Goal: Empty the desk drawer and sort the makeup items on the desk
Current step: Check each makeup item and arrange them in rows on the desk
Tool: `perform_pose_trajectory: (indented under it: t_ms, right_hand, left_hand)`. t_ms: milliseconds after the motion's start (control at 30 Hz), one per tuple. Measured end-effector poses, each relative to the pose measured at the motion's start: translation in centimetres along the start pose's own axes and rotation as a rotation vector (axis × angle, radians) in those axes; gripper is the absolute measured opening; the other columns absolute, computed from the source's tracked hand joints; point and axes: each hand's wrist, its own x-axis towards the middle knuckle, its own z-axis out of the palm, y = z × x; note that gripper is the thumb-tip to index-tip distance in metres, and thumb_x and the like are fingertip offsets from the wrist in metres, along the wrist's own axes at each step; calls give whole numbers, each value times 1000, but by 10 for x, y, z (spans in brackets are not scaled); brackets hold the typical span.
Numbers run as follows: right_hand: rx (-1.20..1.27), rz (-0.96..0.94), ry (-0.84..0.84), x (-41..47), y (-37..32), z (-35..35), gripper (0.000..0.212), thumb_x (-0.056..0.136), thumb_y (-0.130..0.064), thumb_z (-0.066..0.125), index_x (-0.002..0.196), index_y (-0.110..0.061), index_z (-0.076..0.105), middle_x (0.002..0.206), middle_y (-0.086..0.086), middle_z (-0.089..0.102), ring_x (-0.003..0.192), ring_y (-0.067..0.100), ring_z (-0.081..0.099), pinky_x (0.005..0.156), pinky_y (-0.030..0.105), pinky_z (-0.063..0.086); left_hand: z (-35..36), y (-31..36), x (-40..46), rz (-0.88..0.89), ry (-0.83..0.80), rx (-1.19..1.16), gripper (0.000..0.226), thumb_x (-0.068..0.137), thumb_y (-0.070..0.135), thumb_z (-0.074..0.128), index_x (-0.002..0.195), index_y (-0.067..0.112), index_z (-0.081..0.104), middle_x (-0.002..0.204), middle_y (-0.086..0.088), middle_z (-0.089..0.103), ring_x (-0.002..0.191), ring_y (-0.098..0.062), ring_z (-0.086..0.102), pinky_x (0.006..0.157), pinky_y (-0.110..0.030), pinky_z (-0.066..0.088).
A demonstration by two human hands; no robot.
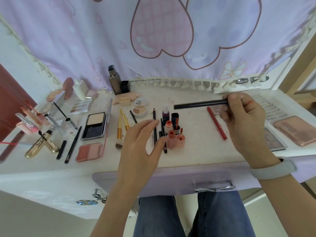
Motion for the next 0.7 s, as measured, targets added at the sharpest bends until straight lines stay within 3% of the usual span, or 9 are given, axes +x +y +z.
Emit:
perform_pose_trajectory:
  t_ms: [100,167,200,300,400,500,600,700]
  right_hand:
    - [-58,-30,-219,-20,-6,11,14,80,-32,64,68,-27,68,51,-6,53,44,7,42,47,15,36]
    - [-120,-62,-327,-34,-7,18,12,77,-32,58,72,-25,67,50,-7,53,44,6,43,48,14,38]
    - [-142,-70,-347,-40,-7,20,13,76,-31,56,75,-22,65,49,-8,53,44,6,43,48,14,39]
    - [-193,-58,-367,-49,-4,21,19,76,-34,54,77,-17,63,46,-10,50,44,5,41,48,14,37]
    - [-271,-28,-389,-53,1,19,17,76,-38,56,73,-25,66,47,-11,50,45,4,38,47,15,34]
    - [-303,-11,-405,-58,1,21,4,80,-26,65,76,-24,64,48,-17,52,45,2,41,48,8,33]
    - [-316,20,-399,-60,1,20,13,84,-11,60,76,-22,63,47,-19,54,46,2,44,48,7,34]
    - [-346,30,-400,-60,3,18,21,85,-5,56,75,-23,63,48,-17,52,47,2,43,48,8,34]
  left_hand:
    - [-4,22,7,145,-18,145,42,89,37,44,126,17,48,121,-1,50,110,-17,48,89,-31,44]
    - [-2,32,7,206,-81,214,35,91,34,38,115,14,55,102,-1,57,82,-10,51,65,-23,49]
    - [-1,35,6,205,-114,215,33,91,33,37,106,14,59,90,3,57,67,-3,44,51,-17,44]
    - [-1,33,-2,161,-167,224,27,91,31,35,95,18,58,70,9,55,51,-2,35,38,-14,31]
    - [-1,30,-11,144,-188,252,29,90,27,36,95,15,62,67,8,56,50,-7,45,40,-17,35]
    - [1,29,-18,107,-211,203,21,90,28,37,98,20,55,66,12,53,50,-1,39,45,-8,27]
    - [2,25,-22,52,-203,143,15,91,33,38,100,29,49,61,22,39,44,3,30,44,-2,22]
    - [3,19,-25,40,-204,94,18,91,38,39,104,35,50,60,23,40,45,10,34,47,-1,32]
